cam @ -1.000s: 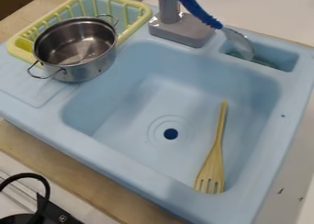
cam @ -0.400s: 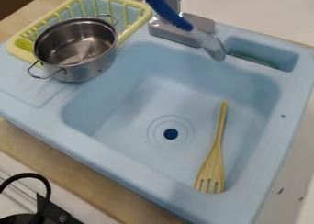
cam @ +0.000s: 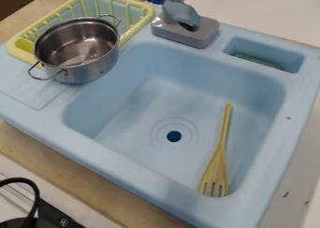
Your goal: Put the blue spoon in the sink
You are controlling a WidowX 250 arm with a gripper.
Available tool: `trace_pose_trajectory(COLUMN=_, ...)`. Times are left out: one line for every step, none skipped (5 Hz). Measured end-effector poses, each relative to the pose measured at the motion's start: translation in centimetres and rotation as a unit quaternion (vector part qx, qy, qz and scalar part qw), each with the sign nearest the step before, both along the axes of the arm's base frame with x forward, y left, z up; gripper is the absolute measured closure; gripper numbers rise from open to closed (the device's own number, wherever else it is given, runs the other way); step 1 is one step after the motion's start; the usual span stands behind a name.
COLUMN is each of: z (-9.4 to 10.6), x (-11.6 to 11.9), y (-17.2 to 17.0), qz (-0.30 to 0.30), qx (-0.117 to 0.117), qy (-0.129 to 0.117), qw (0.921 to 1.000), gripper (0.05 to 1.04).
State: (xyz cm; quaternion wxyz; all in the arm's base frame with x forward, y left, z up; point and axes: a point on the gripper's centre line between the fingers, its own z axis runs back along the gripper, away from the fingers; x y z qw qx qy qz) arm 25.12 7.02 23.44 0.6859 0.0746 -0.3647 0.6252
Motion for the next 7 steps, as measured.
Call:
trace_pose_trajectory(z=0.2, x=-0.2, y=0.3, qz=-0.003, qx=0.004, qy=0.003, qw=1.0, gripper=0.855)
trace_pose_trajectory(z=0.0, x=-1.0, y=-0.8, qz=-0.035, qx=0.018, qy=0.015, qw=0.9991, gripper=0.855)
trace_pose_trajectory(z=-0.5, x=-2.6, y=-2.5, qz=-0.082, qx=0.041, qy=0.023, qw=0.9956, gripper=0.855)
trace_pose_trajectory(z=-2.0, x=-4.0, y=-4.2, qz=-0.115, qx=0.054, qy=0.048, qw=0.9907, gripper=0.855)
trace_pose_trajectory(z=-5.2, x=-4.5, y=-4.9, qz=-0.101, qx=0.035, qy=0.1, qw=0.9893, gripper=0.855)
trace_pose_trajectory(z=-7.8, x=-5.8, y=-4.9, qz=-0.038, qx=0.021, qy=0.126, qw=0.9911, gripper=0.855)
trace_pose_trajectory(z=-9.2, x=-6.3, y=-4.7, qz=-0.018, qx=-0.006, qy=0.102, qw=0.9946, gripper=0.855)
